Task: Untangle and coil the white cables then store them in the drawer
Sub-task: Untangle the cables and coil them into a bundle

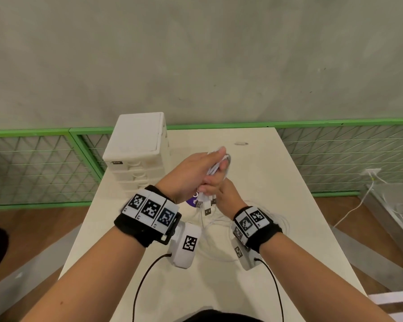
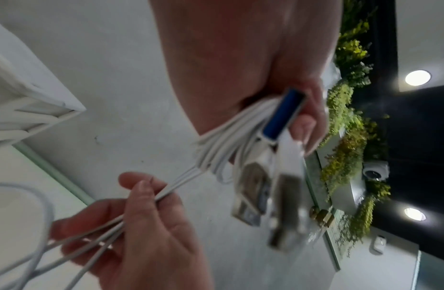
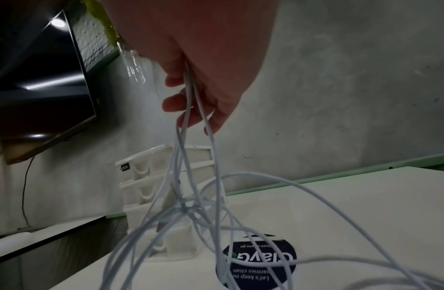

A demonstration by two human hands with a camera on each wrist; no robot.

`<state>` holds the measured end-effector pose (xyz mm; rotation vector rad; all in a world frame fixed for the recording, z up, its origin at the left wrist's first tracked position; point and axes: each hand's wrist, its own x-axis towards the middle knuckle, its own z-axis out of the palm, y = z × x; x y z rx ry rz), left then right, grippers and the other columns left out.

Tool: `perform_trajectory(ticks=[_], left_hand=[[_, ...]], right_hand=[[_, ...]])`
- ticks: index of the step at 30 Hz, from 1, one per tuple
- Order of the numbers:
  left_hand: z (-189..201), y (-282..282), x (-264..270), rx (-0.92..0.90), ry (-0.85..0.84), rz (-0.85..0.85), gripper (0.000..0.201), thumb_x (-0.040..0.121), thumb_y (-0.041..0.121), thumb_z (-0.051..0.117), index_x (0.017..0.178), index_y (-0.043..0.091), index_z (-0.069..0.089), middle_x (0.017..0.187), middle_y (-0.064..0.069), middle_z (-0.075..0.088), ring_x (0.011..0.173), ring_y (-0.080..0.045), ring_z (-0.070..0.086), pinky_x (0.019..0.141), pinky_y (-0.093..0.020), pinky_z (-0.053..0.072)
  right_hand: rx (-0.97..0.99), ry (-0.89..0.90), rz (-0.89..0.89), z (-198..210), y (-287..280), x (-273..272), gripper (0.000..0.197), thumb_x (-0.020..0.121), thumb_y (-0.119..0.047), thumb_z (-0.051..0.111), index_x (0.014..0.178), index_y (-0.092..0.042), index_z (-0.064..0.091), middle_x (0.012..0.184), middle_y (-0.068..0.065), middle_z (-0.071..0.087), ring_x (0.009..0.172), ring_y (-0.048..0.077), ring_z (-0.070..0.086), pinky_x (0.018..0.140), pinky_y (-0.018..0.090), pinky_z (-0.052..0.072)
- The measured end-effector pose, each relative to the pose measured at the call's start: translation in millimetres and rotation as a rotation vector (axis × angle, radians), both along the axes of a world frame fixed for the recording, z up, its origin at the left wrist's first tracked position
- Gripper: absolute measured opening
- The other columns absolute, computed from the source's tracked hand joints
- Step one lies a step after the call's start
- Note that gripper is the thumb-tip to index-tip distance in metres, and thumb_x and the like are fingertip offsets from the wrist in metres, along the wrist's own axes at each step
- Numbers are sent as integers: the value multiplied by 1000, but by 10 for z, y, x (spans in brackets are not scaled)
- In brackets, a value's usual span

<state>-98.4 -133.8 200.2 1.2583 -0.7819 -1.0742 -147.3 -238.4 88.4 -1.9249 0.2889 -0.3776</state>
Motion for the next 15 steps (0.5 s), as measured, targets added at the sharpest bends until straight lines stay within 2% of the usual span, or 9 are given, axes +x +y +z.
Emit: perform_trajectory(ticks=[2,4,5,7,9,11,12,14,15], left_hand=[[51,11,45,-93,132,71,40,101,36,27,72,13,42,42,8,29,31,-6,23,37,-18,21],[101,8,118,-207,242,176,42,100,39,23,72,15,41,40,10,30,31,-4,24,39,-18,19],[121,2,166,-270,272,238,42,100,41,23,72,15,41,41,10,30,32,-4,24,40,-18,20],[147,-9,267,-359,321,387,42,100,44,25,73,16,43,43,9,31,34,-5,26,41,-18,24],[120,-10,359,-393,339,559,39,101,41,28,74,17,44,44,8,33,36,-7,29,44,-19,27],[32,-11,408,-383,202,708,35,102,36,29,76,17,42,46,7,36,39,-9,33,47,-22,27],[-43,-11,428,-352,75,770,33,102,32,30,76,16,41,49,6,37,41,-10,35,47,-23,27],[-201,-1,440,-245,-278,817,34,102,24,33,71,13,39,53,1,36,45,-13,33,46,-28,28],[-291,4,452,-157,-490,783,37,101,23,35,66,13,38,53,-1,35,46,-15,32,46,-31,28]], right_hand=[[-48,8,-7,-28,22,-10,31,90,-27,36,104,-7,55,90,7,67,82,25,62,75,36,49],[-83,74,29,-109,44,-48,25,96,-20,35,99,-1,52,75,5,61,68,22,54,70,34,43],[-84,102,55,-134,59,-68,21,98,-17,36,95,-3,52,69,0,56,63,18,51,69,33,42],[-71,135,106,-175,86,-121,18,98,-15,36,95,-13,53,65,-7,50,60,13,48,68,30,44],[-101,156,141,-212,93,-150,18,98,-16,38,99,-12,55,67,-13,49,60,9,47,68,30,44],[-160,168,186,-161,110,-178,19,98,-18,39,104,-12,56,69,-13,51,62,9,48,69,32,43],[-188,164,210,-144,112,-182,19,98,-19,40,107,-15,56,73,-7,55,65,14,51,70,35,45],[-246,155,245,-82,112,-196,22,96,-18,41,112,-18,56,87,9,64,76,26,57,74,36,46],[-266,146,252,-36,112,-201,23,95,-16,41,113,-18,56,91,12,65,78,27,58,74,35,46]])
